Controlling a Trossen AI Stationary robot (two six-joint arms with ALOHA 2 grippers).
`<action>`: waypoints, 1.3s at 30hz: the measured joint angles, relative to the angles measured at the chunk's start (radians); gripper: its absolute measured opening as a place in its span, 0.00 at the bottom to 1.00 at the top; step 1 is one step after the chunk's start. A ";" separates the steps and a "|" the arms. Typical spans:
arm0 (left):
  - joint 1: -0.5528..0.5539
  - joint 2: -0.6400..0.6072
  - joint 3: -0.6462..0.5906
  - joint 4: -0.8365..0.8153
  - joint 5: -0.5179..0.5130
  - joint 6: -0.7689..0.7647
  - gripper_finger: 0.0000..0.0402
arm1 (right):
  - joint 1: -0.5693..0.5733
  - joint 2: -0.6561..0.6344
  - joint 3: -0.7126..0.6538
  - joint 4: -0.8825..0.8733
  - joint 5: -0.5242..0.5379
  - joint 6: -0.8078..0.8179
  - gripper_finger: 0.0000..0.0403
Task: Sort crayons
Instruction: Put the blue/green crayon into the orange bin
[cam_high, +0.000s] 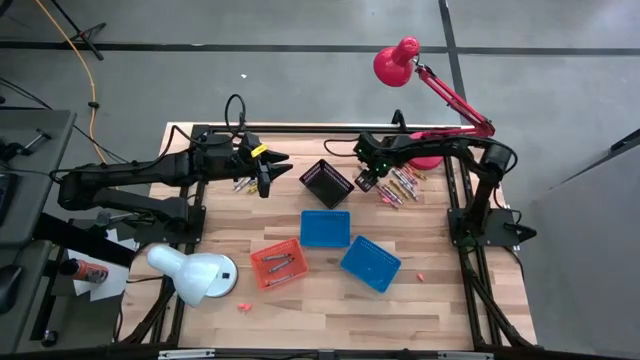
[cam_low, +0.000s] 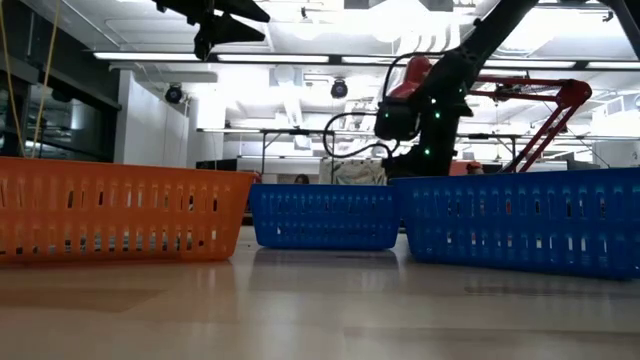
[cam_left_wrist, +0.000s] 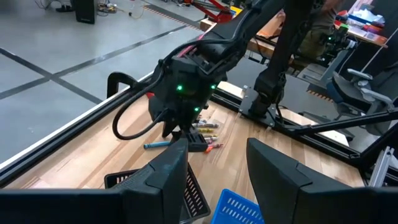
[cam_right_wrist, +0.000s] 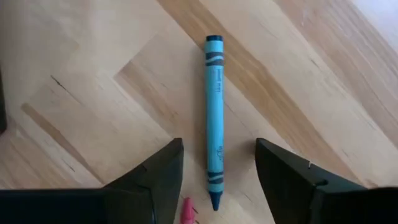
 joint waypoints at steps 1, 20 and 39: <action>0.000 0.000 0.000 0.000 0.000 0.000 0.38 | -0.001 0.008 0.001 0.000 -0.002 -0.001 0.43; 0.000 0.000 0.000 0.000 -0.100 -0.025 0.38 | 0.009 -0.225 -0.007 -0.096 -0.021 -0.070 0.01; -0.001 0.000 0.000 0.010 -0.014 0.040 0.38 | 0.323 -0.786 -0.006 0.269 -0.057 -0.015 0.00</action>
